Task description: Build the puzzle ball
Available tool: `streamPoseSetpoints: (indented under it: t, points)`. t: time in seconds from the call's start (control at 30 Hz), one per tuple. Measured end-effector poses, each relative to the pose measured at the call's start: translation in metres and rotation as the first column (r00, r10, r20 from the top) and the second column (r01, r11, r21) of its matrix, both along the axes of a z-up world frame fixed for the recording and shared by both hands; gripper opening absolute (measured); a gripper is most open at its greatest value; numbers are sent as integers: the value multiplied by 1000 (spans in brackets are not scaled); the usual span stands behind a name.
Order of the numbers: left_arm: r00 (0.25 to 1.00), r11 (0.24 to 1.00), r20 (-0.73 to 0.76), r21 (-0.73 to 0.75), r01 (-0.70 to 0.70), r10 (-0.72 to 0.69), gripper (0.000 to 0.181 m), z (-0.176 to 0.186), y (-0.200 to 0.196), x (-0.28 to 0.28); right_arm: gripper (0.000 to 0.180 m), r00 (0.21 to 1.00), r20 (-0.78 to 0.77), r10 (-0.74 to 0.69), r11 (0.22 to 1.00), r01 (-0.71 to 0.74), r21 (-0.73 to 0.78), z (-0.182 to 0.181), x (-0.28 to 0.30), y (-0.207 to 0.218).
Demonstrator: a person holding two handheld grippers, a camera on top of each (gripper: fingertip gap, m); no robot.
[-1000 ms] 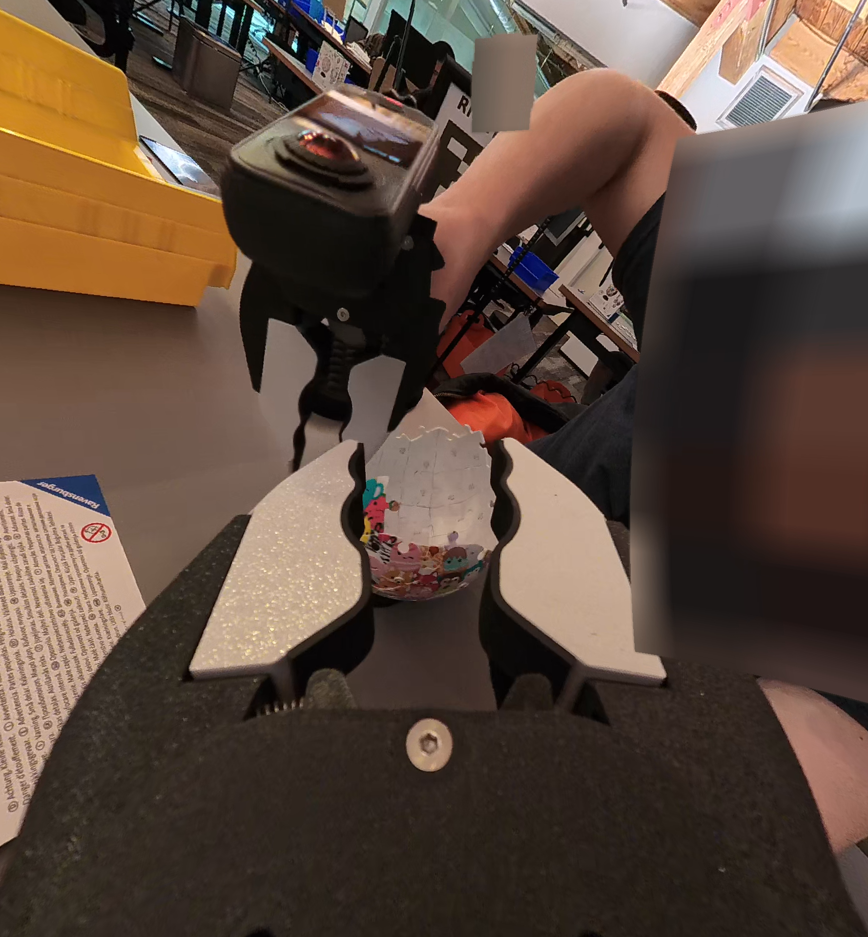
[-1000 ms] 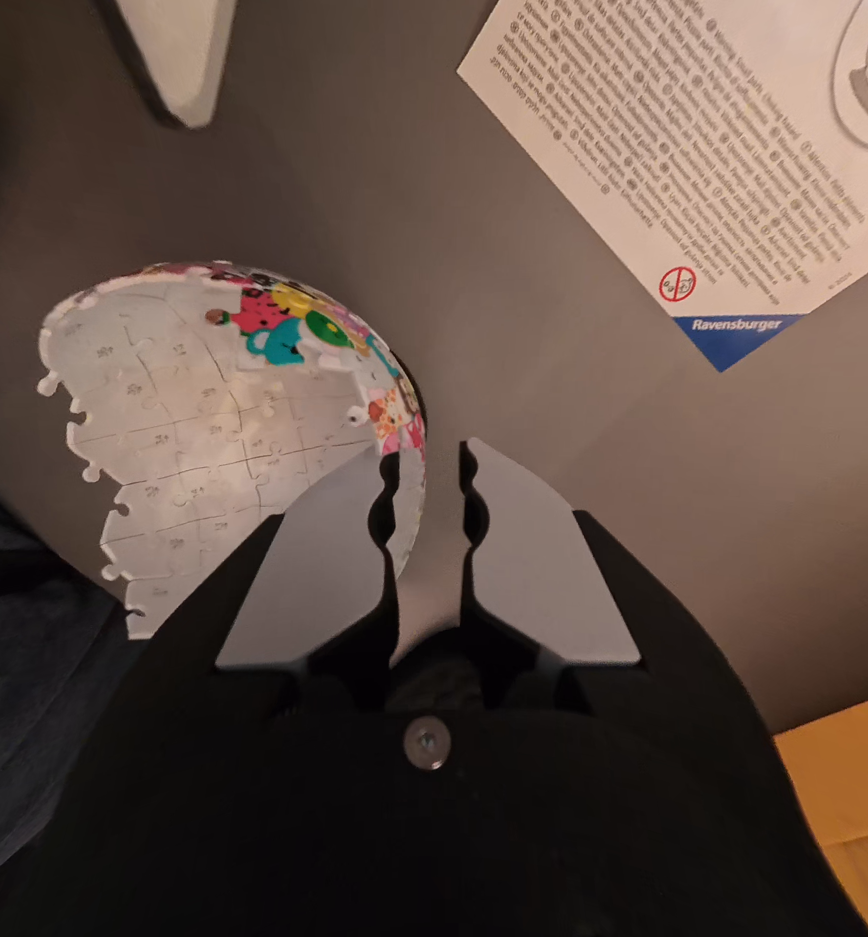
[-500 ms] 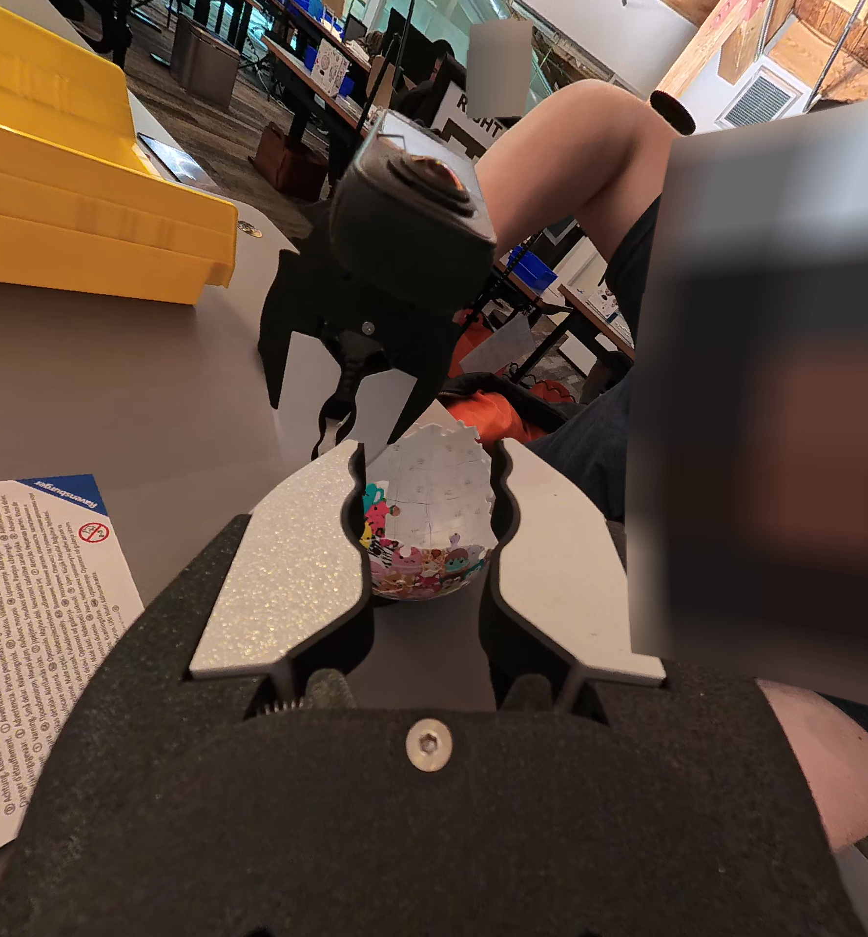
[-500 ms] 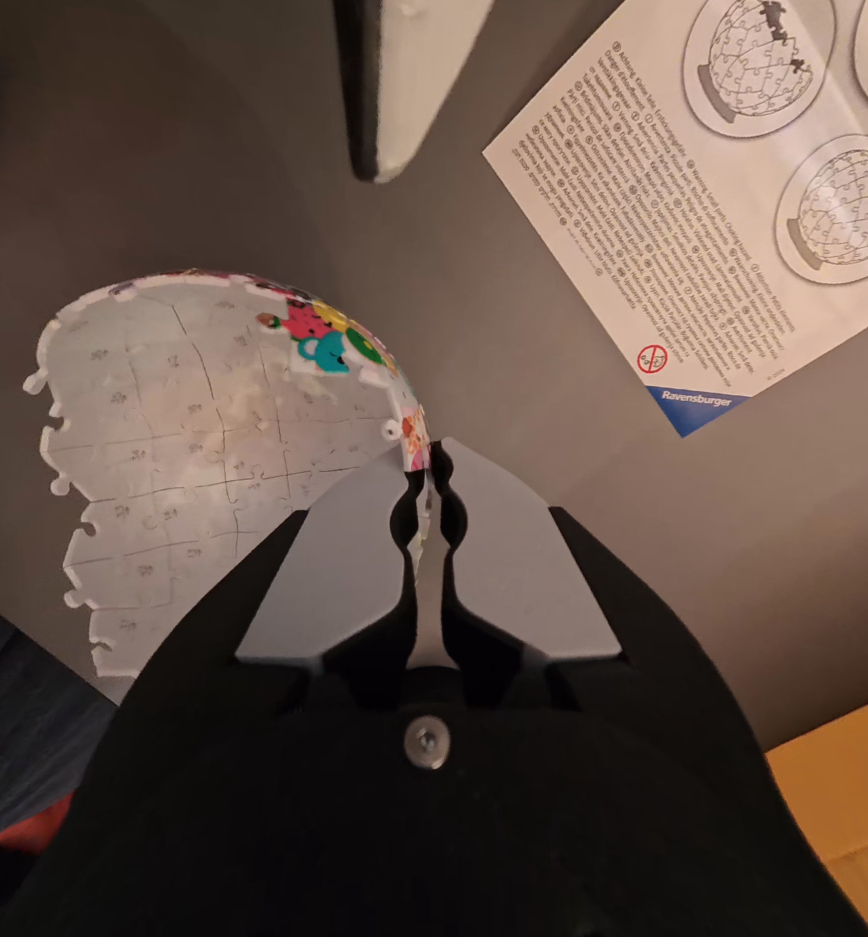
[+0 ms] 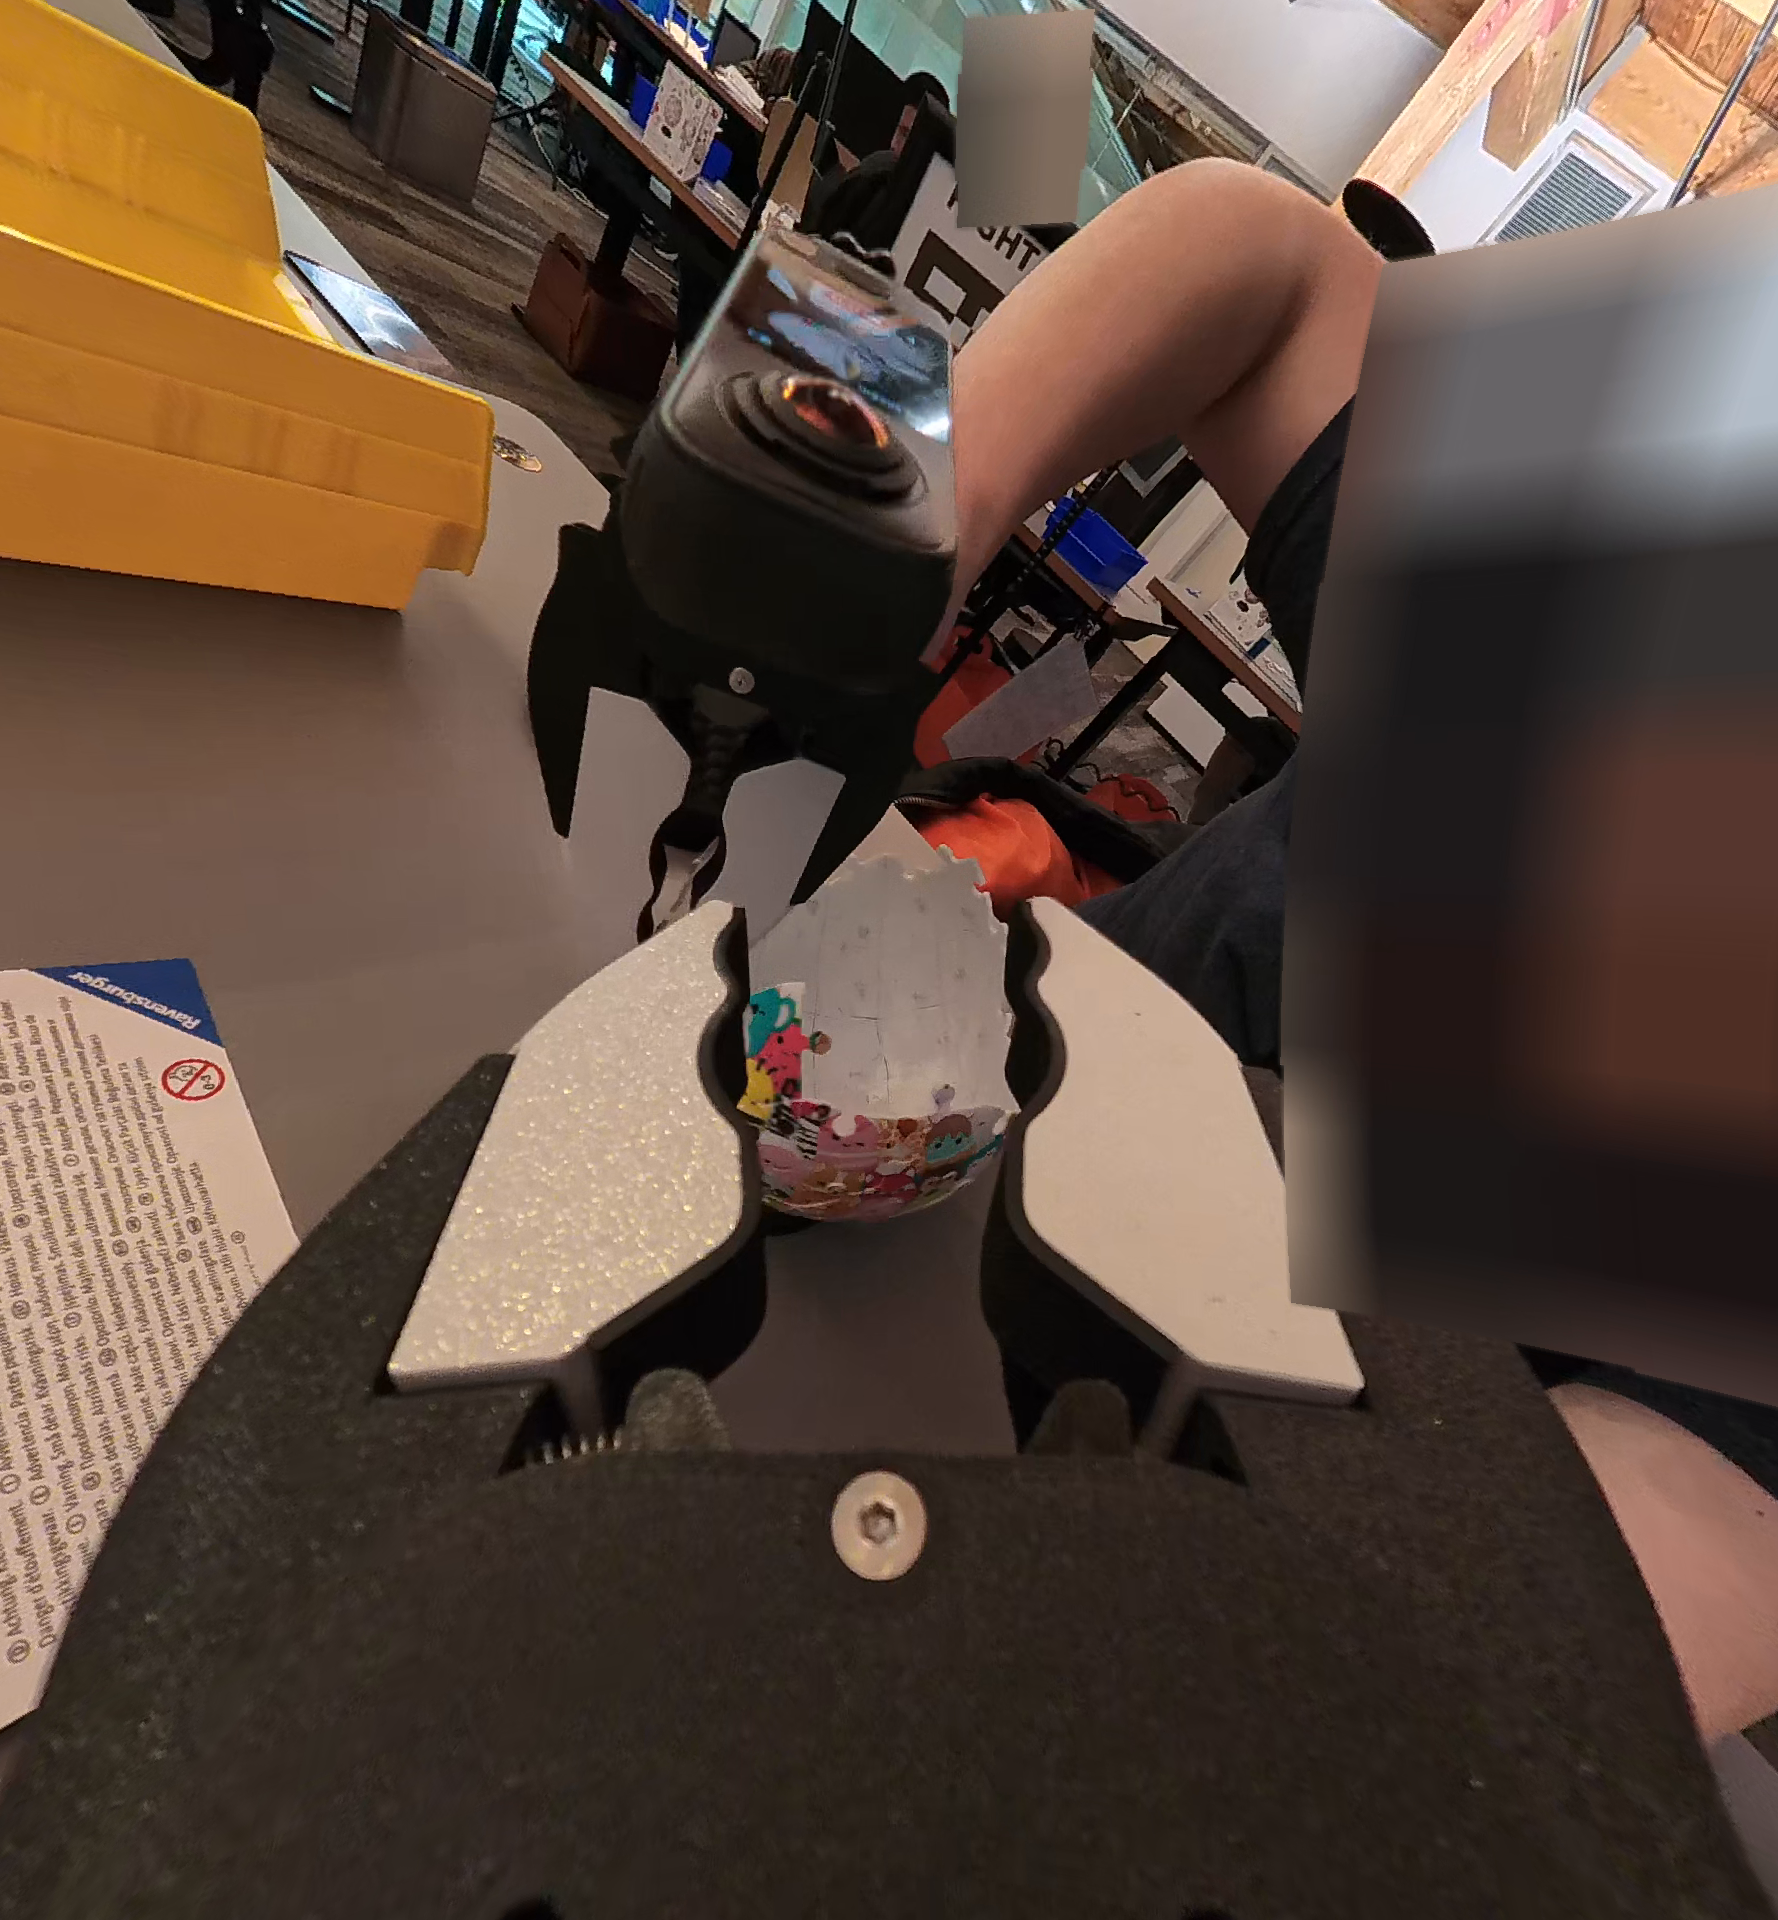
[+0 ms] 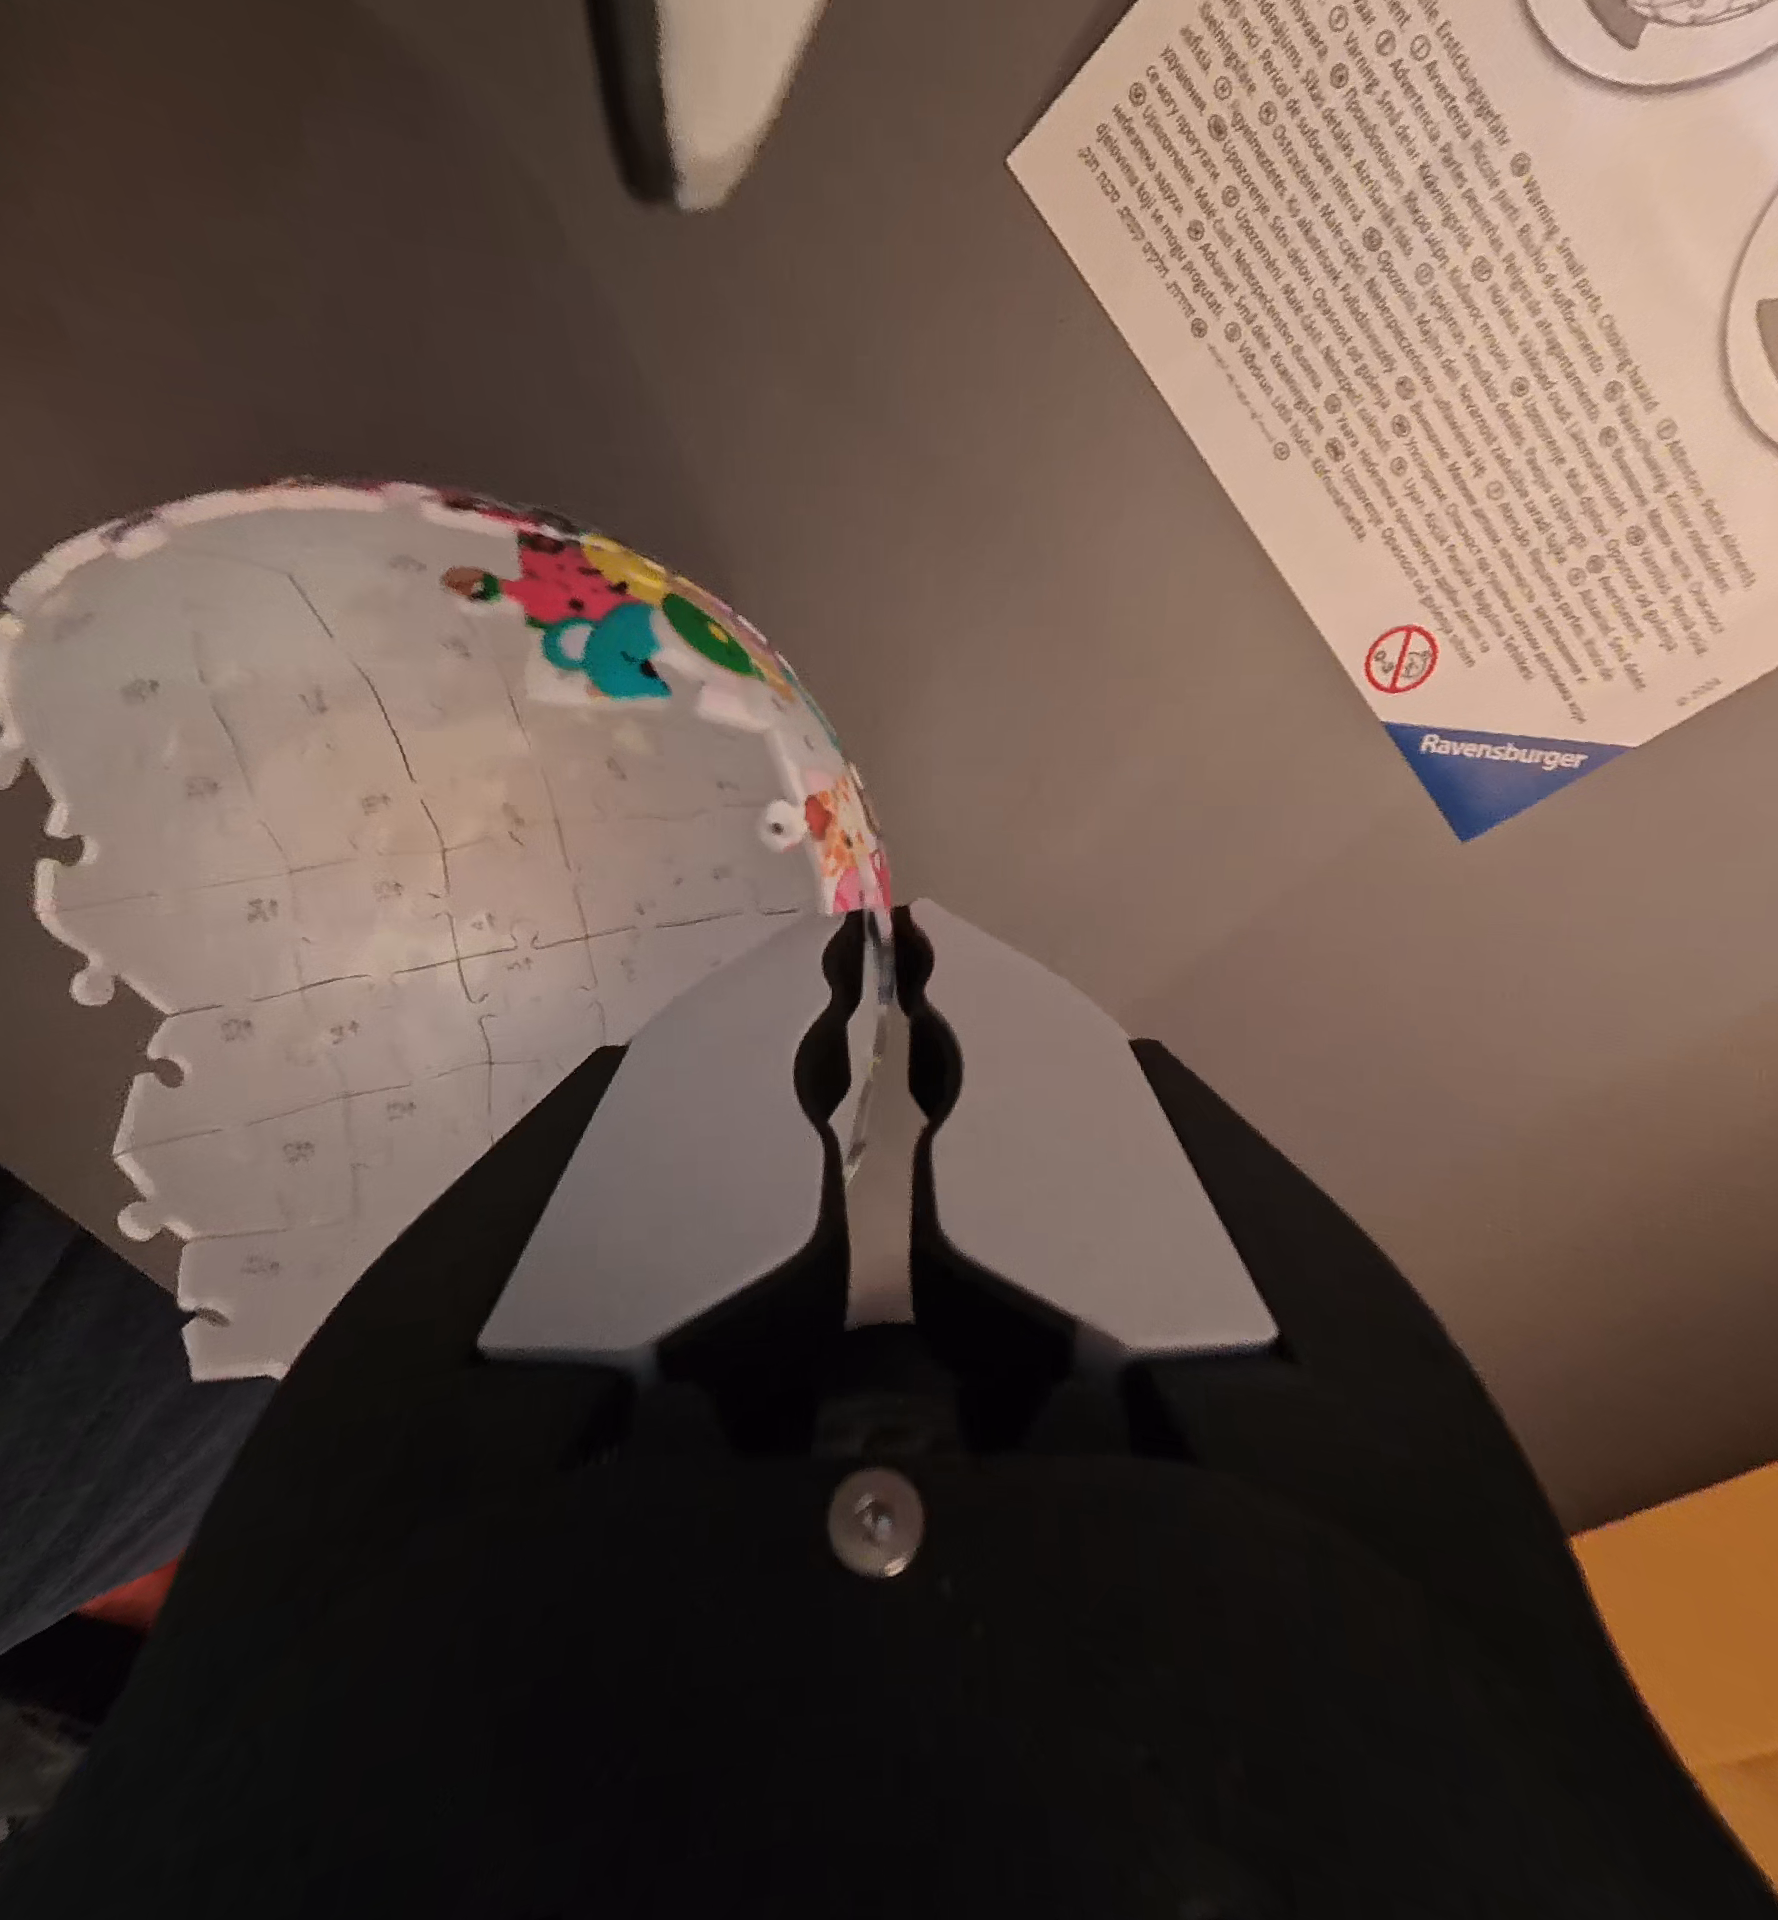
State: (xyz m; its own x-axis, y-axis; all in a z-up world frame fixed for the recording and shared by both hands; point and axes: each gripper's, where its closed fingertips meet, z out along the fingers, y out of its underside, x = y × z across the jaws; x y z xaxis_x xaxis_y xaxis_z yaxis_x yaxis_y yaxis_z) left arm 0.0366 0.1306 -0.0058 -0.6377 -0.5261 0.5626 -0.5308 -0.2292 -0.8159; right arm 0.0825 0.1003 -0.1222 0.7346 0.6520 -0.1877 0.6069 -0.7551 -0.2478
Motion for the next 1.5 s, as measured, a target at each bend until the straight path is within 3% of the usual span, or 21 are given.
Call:
streamPoseSetpoints:
  t: [0.1,0.33,0.5,0.6,1.03,1.2,1.5]
  points:
    - [1000,1000,0,1,3,-3,47,0,-1,0,24,1000,5,2,1000,-2,-5,-2,3,2]
    - [1000,1000,1,-2,-2,2,47,0,1,0,36,997,-69,37,999,-37,5,1,-3,4]
    - [1000,1000,1,3,-10,10,47,0,2,-1,40,977,-155,148,989,-146,25,4,-11,9]
    - [1000,1000,-3,4,-13,13,47,-1,3,-1,40,963,-174,205,978,-206,9,1,-13,5]
    - [1000,1000,-9,0,-21,21,47,-2,4,0,26,985,-105,134,990,-128,62,-7,-12,5]
    - [1000,1000,-6,2,-21,21,47,0,4,-1,11,990,-75,117,990,-111,83,-8,-11,7]
    - [1000,1000,5,1,-20,19,47,3,4,-2,11,993,-39,112,991,-109,73,-9,-9,6]
